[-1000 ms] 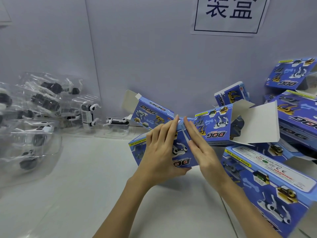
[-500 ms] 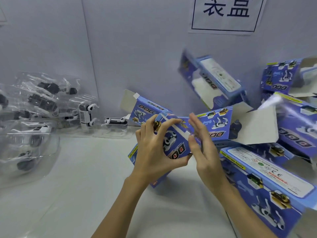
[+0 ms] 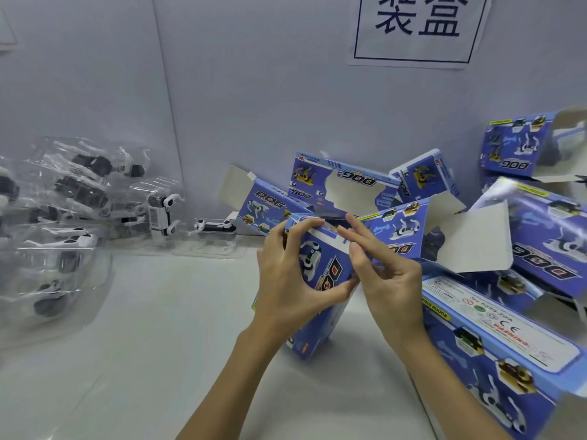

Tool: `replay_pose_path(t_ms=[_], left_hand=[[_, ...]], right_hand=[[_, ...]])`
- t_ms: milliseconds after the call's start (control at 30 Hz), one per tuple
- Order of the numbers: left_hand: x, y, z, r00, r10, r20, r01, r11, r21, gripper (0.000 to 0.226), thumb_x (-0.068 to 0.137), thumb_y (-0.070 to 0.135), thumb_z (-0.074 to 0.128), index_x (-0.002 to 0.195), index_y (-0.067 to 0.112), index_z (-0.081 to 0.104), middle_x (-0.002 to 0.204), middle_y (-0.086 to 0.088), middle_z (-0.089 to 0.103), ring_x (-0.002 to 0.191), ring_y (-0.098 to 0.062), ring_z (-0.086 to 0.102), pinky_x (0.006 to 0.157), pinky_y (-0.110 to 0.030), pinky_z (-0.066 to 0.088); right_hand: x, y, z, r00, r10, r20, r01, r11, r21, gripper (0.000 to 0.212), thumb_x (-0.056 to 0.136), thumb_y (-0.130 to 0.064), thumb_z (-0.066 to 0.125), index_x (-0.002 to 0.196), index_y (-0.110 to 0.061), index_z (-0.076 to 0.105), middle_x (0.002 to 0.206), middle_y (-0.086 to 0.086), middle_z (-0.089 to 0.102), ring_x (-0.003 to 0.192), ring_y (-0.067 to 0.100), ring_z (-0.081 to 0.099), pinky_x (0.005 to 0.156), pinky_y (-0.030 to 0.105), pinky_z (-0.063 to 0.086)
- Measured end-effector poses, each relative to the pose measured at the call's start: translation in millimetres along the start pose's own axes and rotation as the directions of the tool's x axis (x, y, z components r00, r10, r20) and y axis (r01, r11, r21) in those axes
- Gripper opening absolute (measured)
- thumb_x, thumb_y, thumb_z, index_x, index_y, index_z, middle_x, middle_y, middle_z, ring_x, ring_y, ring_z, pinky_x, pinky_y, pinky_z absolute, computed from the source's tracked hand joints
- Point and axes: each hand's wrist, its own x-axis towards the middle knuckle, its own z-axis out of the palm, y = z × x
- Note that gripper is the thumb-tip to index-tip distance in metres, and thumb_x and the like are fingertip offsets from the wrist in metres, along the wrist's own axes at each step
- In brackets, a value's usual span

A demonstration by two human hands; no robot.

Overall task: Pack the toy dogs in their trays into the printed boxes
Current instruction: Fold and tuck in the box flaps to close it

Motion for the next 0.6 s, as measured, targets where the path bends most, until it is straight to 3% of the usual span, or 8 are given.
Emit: replay_pose_path(t_ms=[100,233,333,433,600], left_hand=[[0.7,0.3,-1.1,1.0,-0.001,0.008,0.0,1.0,0.014,0.092,0.066,0.068,0.074,0.141,0.02,0.049,0.137,-0.002,0.052,0.128,-0.02,0.052,0.105,-0.048,0.047],[1.5,-1.3,-1.9,1.0,0.02,0.022,-0.021,1.0,0.013,0.09,0.066,0.066,0.074,0.143,0.041,0.036,0.135,-0.002,0.046,0.125,-0.02,0.051,0.105,-0.049,0.048],[1.3,-0.3,1.4,0.999,0.003,0.046,-0.004,1.0,0.029,0.09,0.067,0.071,0.072,0.144,0.05,0.032,0.139,-0.002,0.041,0.135,-0.024,0.044,0.109,-0.052,0.043],[0.2,2.4,4.7,0.997,-0.017,0.07,0.014,0.999,0.052,0.077,0.067,0.073,0.068,0.131,0.05,0.033,0.148,-0.009,0.04,0.146,-0.026,0.035,0.112,-0.052,0.034],[-1.7,4.6,4.9,0.997,-0.031,0.073,0.033,0.999,-0.031,0.062,0.068,0.069,0.066,0.12,0.049,0.038,0.169,-0.008,0.02,0.159,-0.011,0.008,0.115,-0.029,0.02]], right_hand=[[0.3,-2.8,0.8,1.0,0.006,0.021,-0.006,1.0,0.006,0.029,0.096,-0.026,0.063,0.121,-0.033,0.076,0.144,-0.011,0.064,0.14,0.014,0.056,0.104,0.063,0.051],[0.7,0.6,1.7,1.0,-0.005,0.016,0.006,0.999,-0.038,0.028,0.102,-0.023,0.063,0.126,-0.027,0.075,0.134,-0.007,0.072,0.131,0.02,0.063,0.103,0.057,0.054],[2.2,1.4,-0.8,0.998,0.061,-0.034,-0.062,0.998,-0.023,0.027,0.103,-0.022,0.064,0.124,-0.034,0.077,0.122,-0.008,0.076,0.121,0.02,0.069,0.094,0.054,0.06],[0.8,1.3,-0.8,0.997,0.067,-0.046,-0.067,0.998,0.008,0.028,0.102,-0.026,0.064,0.125,-0.036,0.077,0.123,-0.009,0.075,0.122,0.019,0.068,0.081,0.045,0.066],[-0.3,8.4,0.1,0.995,-0.094,0.029,0.097,0.983,-0.158,0.03,0.107,-0.027,0.058,0.134,-0.024,0.071,0.139,-0.008,0.068,0.137,0.02,0.058,0.097,0.047,0.06]])
